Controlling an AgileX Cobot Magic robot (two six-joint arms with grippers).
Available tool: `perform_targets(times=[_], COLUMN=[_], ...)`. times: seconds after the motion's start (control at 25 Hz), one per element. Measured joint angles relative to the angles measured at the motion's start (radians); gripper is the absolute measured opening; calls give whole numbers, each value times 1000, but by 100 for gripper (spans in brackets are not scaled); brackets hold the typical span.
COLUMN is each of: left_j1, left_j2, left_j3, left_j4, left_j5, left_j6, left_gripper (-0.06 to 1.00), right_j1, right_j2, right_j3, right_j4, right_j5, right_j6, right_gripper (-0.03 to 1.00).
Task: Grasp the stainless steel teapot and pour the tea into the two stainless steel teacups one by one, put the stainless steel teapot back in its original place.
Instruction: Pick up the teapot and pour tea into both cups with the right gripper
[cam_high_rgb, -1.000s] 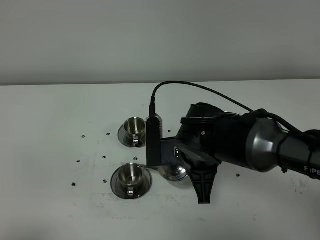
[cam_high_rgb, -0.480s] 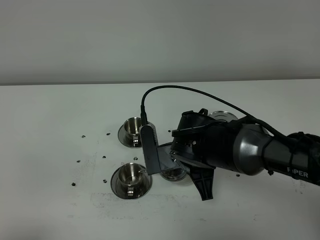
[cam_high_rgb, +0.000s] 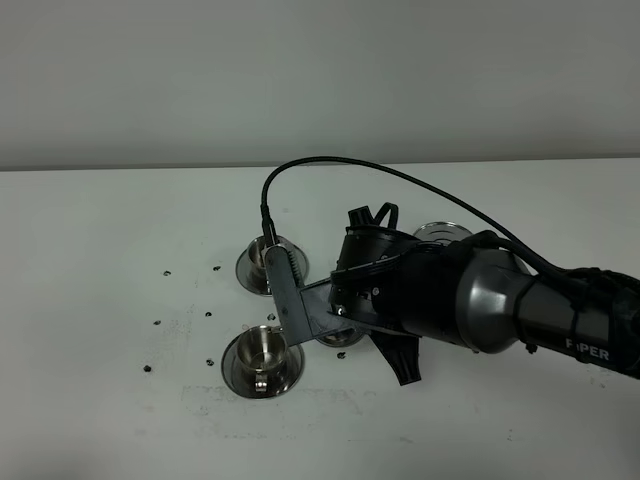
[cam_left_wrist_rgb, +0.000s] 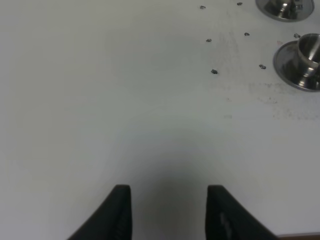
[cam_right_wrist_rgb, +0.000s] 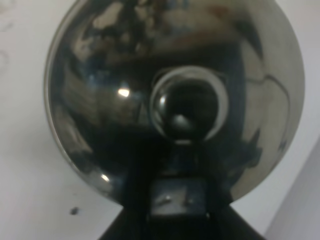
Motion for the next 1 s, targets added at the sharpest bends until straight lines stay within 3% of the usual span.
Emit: perform_targets(times=[1.0], left_j1=[0], left_j2=[0], left_j3=[0], left_j4=[0], left_j5=[0], left_j6=[0], left_gripper=[37], right_j1=[7], right_j2=[9], right_j3=[0], right_j4=[-97], right_j5=[-12], right_j6=[-58], right_gripper=[19])
